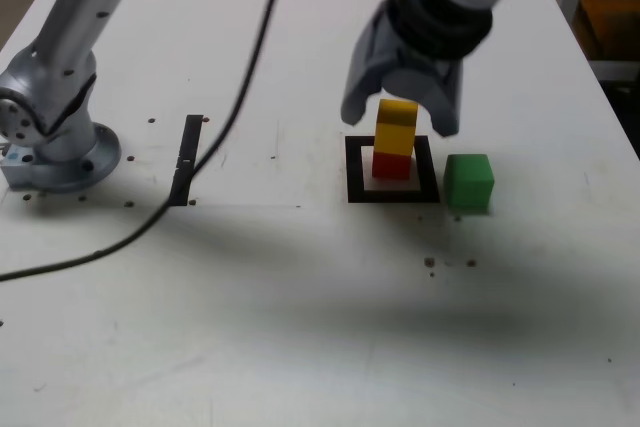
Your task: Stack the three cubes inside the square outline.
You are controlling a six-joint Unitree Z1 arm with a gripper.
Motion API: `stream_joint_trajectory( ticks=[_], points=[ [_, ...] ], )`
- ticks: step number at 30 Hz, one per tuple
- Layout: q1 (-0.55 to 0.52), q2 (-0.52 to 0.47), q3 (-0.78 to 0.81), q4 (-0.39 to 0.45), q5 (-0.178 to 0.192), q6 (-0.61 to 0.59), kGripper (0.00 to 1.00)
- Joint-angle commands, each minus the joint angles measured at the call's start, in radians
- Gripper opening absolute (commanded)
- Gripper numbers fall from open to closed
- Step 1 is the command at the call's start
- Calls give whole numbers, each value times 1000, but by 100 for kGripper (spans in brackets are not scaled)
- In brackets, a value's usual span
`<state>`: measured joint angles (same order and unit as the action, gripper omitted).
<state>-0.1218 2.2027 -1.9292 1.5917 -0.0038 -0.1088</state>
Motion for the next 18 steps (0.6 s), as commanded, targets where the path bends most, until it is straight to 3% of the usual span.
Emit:
stream_joint_trajectory(
  ticks=[1, 8, 18],
  points=[
    [-8, -61, 9, 12, 0, -5, 100],
    [-31, -105, -5, 14, -27, -7, 99],
    [-73, -45, -163, 22, -49, -5, 100]
  ],
)
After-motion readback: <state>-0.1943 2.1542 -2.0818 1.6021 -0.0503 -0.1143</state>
